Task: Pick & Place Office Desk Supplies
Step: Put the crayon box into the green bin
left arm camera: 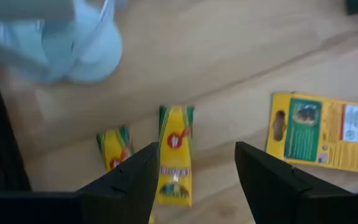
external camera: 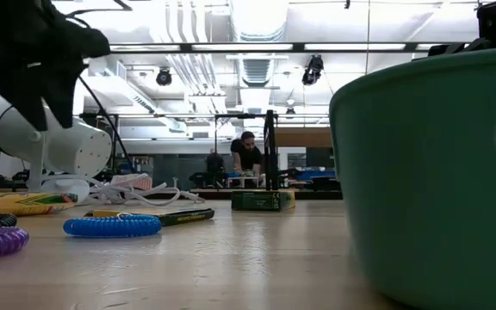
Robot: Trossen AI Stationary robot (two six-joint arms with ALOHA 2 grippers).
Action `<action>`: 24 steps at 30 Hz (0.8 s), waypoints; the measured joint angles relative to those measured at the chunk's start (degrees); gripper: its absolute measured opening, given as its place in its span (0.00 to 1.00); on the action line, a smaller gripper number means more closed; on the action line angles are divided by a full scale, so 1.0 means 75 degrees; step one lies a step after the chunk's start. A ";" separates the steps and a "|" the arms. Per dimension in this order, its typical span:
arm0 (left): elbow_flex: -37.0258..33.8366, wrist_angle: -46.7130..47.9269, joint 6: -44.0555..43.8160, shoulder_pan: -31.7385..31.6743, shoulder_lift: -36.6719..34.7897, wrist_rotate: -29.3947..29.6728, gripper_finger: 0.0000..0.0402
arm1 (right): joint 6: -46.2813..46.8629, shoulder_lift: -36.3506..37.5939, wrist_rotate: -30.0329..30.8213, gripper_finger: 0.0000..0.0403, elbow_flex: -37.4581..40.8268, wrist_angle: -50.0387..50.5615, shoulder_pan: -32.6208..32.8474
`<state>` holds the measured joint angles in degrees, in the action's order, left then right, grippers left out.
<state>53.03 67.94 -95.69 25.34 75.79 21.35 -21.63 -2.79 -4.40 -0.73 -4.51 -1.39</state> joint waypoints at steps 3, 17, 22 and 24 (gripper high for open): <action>-0.0107 0.0031 -0.0048 -0.0020 0.0033 -0.0397 0.54 | 0.0000 0.0000 0.0000 0.02 0.0001 0.0000 -0.0001; -0.0490 -0.0667 -0.0199 -0.0208 0.0953 -0.0619 0.54 | 0.0000 0.0000 0.0002 0.02 0.0000 0.0000 -0.0003; -0.0495 -0.0935 0.0299 -0.0335 0.1347 -0.0600 0.54 | 0.0000 0.0000 0.0000 0.02 0.0002 0.0000 -0.0001; -0.0498 -0.1023 0.0366 -0.0354 0.1442 -0.0594 0.54 | 0.0000 0.0000 -0.0002 0.02 0.0001 0.0000 -0.0001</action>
<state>49.30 60.27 -92.94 22.68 86.61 16.90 -21.63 -2.79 -4.42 -0.72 -4.51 -1.40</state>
